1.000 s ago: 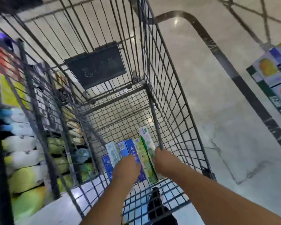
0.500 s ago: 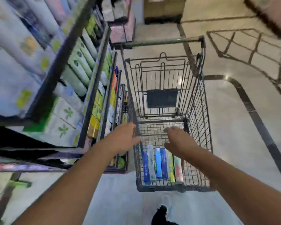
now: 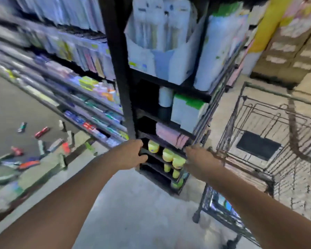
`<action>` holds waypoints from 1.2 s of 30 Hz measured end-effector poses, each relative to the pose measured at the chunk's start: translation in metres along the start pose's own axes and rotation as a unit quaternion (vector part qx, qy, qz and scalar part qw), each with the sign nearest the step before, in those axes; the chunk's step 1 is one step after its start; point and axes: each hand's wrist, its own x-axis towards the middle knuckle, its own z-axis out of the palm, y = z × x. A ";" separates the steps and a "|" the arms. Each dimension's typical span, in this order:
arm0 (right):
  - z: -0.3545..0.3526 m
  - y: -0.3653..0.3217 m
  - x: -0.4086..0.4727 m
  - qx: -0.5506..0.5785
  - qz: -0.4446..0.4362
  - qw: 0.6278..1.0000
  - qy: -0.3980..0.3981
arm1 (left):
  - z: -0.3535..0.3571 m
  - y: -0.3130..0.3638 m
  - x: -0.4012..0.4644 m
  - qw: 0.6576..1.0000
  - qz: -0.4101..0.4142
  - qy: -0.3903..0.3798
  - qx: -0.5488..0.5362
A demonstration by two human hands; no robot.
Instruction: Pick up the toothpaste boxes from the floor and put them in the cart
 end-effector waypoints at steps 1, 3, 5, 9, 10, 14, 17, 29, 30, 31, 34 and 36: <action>-0.003 -0.034 0.003 -0.010 -0.027 1.000 0.000 | -0.004 -0.029 -0.026 1.000 -0.028 0.008 -0.002; -0.005 -0.102 0.009 -0.025 -0.086 0.996 0.010 | -0.011 -0.081 -0.078 0.996 -0.085 0.030 -0.001; -0.007 -0.168 0.014 -0.022 -0.142 0.990 0.010 | -0.017 -0.129 -0.128 0.990 -0.131 0.049 0.002; 0.001 -0.279 0.029 -0.024 -0.238 0.971 -0.014 | -0.020 -0.216 -0.210 0.966 -0.246 0.073 -0.028; 0.004 -0.301 0.036 -0.029 -0.265 0.964 -0.010 | -0.019 -0.235 -0.224 0.958 -0.274 0.076 -0.038; 0.018 -0.374 0.075 -0.057 -0.342 0.938 -0.018 | -0.013 -0.301 -0.253 0.930 -0.353 0.084 -0.060; 0.029 -0.421 0.116 -0.072 -0.362 0.929 -0.018 | -0.013 -0.342 -0.251 0.921 -0.370 0.098 -0.074; 0.013 -0.563 0.309 -0.113 -0.419 0.898 -0.070 | -0.064 -0.486 -0.176 0.853 -0.492 0.100 -0.143; 0.012 -0.576 0.320 -0.119 -0.422 0.896 -0.073 | -0.068 -0.497 -0.173 0.848 -0.497 0.100 -0.151; 0.012 -0.588 0.330 -0.124 -0.423 0.894 -0.075 | -0.072 -0.509 -0.171 0.845 -0.500 0.102 -0.158; 0.018 -0.630 0.359 -0.133 -0.422 0.893 -0.086 | -0.078 -0.552 -0.168 0.838 -0.507 0.109 -0.169; 0.027 -0.662 0.379 -0.138 -0.423 0.891 -0.090 | -0.081 -0.586 -0.167 0.828 -0.519 0.106 -0.185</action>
